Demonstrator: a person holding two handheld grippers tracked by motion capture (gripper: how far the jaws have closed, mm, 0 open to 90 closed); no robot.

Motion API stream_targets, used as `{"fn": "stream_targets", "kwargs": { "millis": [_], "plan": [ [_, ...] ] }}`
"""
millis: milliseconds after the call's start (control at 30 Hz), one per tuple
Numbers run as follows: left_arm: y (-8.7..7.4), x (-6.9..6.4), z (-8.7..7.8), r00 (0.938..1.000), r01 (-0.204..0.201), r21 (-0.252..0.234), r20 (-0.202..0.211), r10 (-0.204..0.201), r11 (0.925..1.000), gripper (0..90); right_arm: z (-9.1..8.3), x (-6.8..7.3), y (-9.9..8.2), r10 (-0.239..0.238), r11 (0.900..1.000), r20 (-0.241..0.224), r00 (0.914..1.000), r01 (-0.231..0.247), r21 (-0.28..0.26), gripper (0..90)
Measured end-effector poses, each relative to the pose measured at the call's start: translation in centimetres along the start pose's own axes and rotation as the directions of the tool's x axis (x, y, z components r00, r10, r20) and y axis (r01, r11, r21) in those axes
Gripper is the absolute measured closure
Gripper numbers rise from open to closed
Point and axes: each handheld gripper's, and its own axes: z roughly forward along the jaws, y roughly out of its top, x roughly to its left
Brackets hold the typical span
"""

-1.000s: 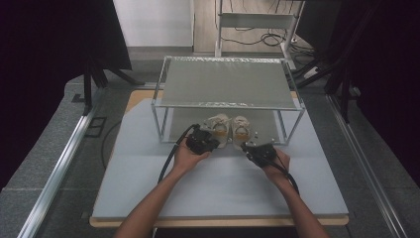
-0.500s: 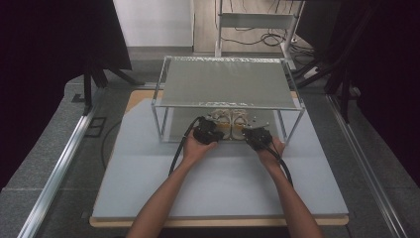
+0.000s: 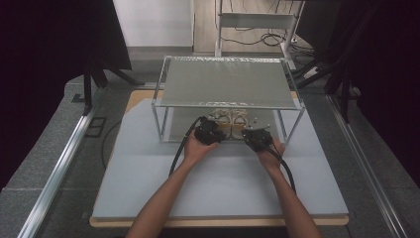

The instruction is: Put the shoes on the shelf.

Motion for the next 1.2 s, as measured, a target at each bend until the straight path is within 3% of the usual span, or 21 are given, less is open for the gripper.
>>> {"fn": "stream_targets", "kwargs": {
  "millis": [100, 133, 300, 533, 667, 800, 867, 967, 1067, 1200],
  "plan": [
    [-0.4, -0.5, -1.3, 0.9998, 0.010, -0.030, 0.015, -0.010, 0.9995, 68.4, -1.0, -0.1, -0.4, 0.005, 0.9992, -0.024, 0.9997, -0.006, -0.040, 76.0],
    [-0.8, -1.1, -1.6, 0.9972, 0.072, -0.032, 0.024, -0.071, 0.9969, 65.9, -1.4, -0.1, -0.5, 0.007, 0.9987, -0.032, 0.9995, -0.008, -0.051, 74.3],
    [-2.9, -2.0, -3.2, 0.9968, 0.068, -0.037, 0.044, -0.066, 0.9970, 53.1, -3.8, 0.2, -1.5, 0.008, 0.9949, -0.065, 0.9978, -0.014, -0.100, 67.1],
    [-6.4, -2.9, -6.3, 0.9979, 0.058, -0.072, 0.032, -0.056, 0.9957, 47.4, -7.7, 1.1, -3.5, -0.014, 0.9863, -0.079, 0.9968, 0.001, -0.165, 58.2],
    [-7.8, -3.2, -8.0, 0.9992, 0.040, -0.092, 0.007, -0.040, 0.9950, 44.5, -9.2, 1.2, -4.8, -0.019, 0.9866, -0.076, 0.9970, 0.006, -0.163, 56.1],
    [-9.3, -3.5, -9.3, 0.9988, 0.041, -0.119, -0.021, -0.044, 0.9920, 41.4, -10.5, 1.0, -6.6, 0.005, 0.9858, -0.097, 0.9953, -0.021, -0.167, 54.3],
    [-9.6, -3.5, -9.5, 0.9989, 0.039, -0.110, -0.023, -0.041, 0.9932, 40.8, -11.0, 1.0, -8.0, 0.015, 0.9845, -0.111, 0.9937, -0.034, -0.172, 53.9],
    [-10.4, -3.2, -10.2, 0.9980, 0.052, -0.115, -0.030, -0.055, 0.9921, 39.7, -11.2, 0.9, -9.5, -0.012, 0.9922, -0.101, 0.9949, -0.001, -0.125, 52.7],
    [-11.3, -2.9, -11.0, 0.9965, 0.070, -0.121, -0.039, -0.075, 0.9902, 39.6, -11.7, 0.4, -10.6, 0.022, 0.9919, -0.116, 0.9930, -0.036, -0.121, 52.6],
    [-11.9, -2.5, -12.0, 0.9940, 0.096, -0.140, -0.040, -0.102, 0.9855, 39.1, -11.9, 0.2, -10.9, 0.025, 0.9915, -0.106, 0.9940, -0.038, -0.125, 51.7]
  ]
}}
